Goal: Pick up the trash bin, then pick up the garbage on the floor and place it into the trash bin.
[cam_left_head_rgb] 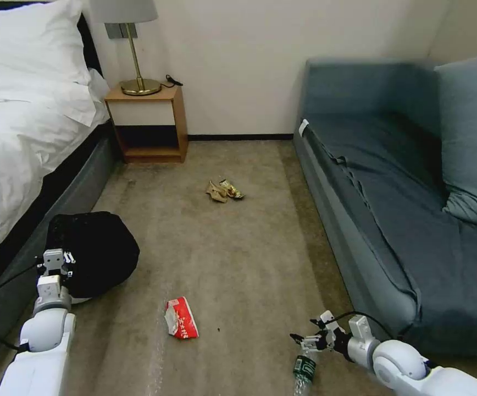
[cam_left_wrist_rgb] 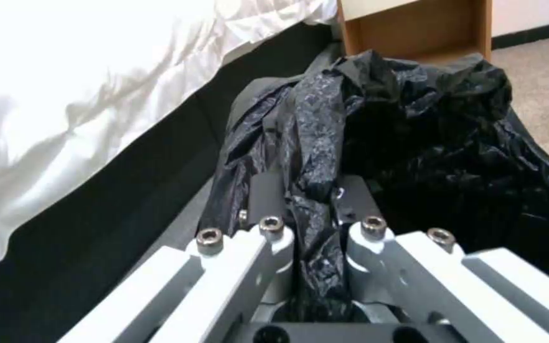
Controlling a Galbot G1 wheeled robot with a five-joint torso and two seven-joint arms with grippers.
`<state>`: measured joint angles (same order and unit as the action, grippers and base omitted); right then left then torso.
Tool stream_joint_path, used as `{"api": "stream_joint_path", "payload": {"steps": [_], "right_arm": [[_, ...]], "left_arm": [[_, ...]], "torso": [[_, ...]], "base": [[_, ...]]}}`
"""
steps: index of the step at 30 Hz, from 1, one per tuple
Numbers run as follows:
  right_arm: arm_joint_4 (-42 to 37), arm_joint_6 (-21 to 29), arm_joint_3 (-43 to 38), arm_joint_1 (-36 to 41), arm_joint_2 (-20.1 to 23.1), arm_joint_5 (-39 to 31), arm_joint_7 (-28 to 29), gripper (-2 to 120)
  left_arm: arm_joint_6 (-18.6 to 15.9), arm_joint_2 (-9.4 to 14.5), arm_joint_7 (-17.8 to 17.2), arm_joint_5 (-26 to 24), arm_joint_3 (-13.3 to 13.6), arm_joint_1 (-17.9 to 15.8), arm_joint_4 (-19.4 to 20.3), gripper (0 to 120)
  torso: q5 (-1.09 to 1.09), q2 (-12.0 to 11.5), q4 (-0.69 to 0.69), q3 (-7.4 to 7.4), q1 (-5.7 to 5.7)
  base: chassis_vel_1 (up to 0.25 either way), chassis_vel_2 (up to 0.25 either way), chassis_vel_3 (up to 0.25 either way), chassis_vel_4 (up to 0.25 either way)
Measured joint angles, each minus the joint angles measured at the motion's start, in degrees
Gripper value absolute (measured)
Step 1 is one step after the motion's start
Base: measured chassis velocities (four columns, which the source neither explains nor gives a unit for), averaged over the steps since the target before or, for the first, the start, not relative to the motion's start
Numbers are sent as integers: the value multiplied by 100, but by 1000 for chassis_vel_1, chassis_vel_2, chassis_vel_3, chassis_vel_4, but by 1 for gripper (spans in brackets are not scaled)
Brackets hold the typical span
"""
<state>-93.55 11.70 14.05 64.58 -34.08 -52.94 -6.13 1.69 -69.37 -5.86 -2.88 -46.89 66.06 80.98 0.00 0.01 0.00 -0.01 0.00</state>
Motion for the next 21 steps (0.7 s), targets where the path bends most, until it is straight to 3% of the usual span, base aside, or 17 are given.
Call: {"api": "stream_joint_path", "payload": {"steps": [13,15,21], "right_arm": [[-630,591,99,97,113,-1671,1028,100],[-825,815,102,154,189,-2138,1472,100],[-862,978,108,277,186,-2210,1766,100]], "left_arm": [[4,-90,6,91,101,-58,-47,5],[6,-113,6,116,117,-43,-45,5],[7,-113,9,123,117,-30,-48,5]], "torso": [[3,0,0,0,0],[2,0,0,0,0],[2,-1,0,0,0]], "base": [[0,0,0,0],[0,0,0,0],[0,0,0,0]]}}
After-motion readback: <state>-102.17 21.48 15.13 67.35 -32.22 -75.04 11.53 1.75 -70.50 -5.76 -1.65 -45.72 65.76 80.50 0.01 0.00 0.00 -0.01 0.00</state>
